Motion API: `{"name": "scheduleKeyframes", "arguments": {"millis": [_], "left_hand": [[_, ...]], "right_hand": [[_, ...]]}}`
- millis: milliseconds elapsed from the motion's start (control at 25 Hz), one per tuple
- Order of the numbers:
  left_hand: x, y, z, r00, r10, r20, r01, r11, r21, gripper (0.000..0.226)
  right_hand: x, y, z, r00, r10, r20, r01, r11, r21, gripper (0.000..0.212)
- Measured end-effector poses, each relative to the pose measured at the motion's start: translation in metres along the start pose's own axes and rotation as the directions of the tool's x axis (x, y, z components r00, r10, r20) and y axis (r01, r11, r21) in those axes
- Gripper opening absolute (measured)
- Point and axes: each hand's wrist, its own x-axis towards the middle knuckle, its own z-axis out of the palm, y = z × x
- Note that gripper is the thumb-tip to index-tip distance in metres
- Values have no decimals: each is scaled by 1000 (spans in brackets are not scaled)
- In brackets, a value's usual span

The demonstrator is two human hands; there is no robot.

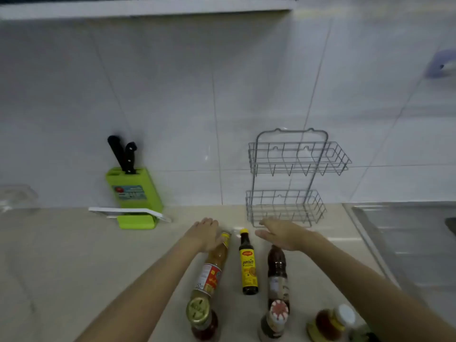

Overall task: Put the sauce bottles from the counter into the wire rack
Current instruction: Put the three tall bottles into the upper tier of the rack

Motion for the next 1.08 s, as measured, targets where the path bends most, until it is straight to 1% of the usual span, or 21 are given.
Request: {"name": "scheduleKeyframes", "arguments": {"millis": [40,120,200,240,320,400,480,600,680,760,800,840,920,1000,1080], "left_hand": [[1,0,6,1000,-21,21,21,1000,-23,64],[8,-5,23,995,-57,77,66,990,-126,63],[9,-9,41,982,-89,165,125,966,-227,72],[11,-9,48,975,-104,195,155,950,-271,76],[11,-8,58,971,-137,197,195,929,-314,80],[14,-5,66,972,-166,167,214,916,-339,83],[16,-1,67,972,-182,148,227,890,-395,80],[14,6,63,974,-189,123,225,859,-460,63],[8,4,56,975,-195,107,222,814,-536,57],[-1,-1,41,981,-187,55,177,736,-653,59],[-6,-4,32,985,-173,17,132,683,-718,58],[-13,-3,19,990,-141,-19,75,633,-771,55],[-27,1,-9,995,-51,-82,-40,551,-833,49],[-43,13,-39,987,23,-157,-149,477,-866,49],[-57,28,-65,968,44,-249,-245,404,-881,51]], "right_hand": [[4,0,6,1000,16,18,-16,1000,8,62],[14,4,19,997,36,72,-38,999,26,62],[24,6,33,990,53,129,-56,998,20,62],[29,6,38,989,65,136,-68,998,13,61],[37,6,44,991,63,117,-63,998,0,54],[43,7,52,990,54,129,-55,999,0,48],[49,8,60,989,59,137,-59,998,-5,47],[53,8,65,994,52,100,-50,998,-23,45],[52,4,60,998,22,55,-24,998,49,41],[51,-1,49,999,3,-42,4,988,155,39],[50,-4,43,994,9,-106,15,974,225,40],[49,-9,35,985,31,-170,24,949,314,44],[45,-23,13,969,57,-242,78,855,512,49],[35,-39,-18,951,-14,-310,224,724,652,39],[21,-55,-56,918,-77,-390,357,592,723,29]]}}
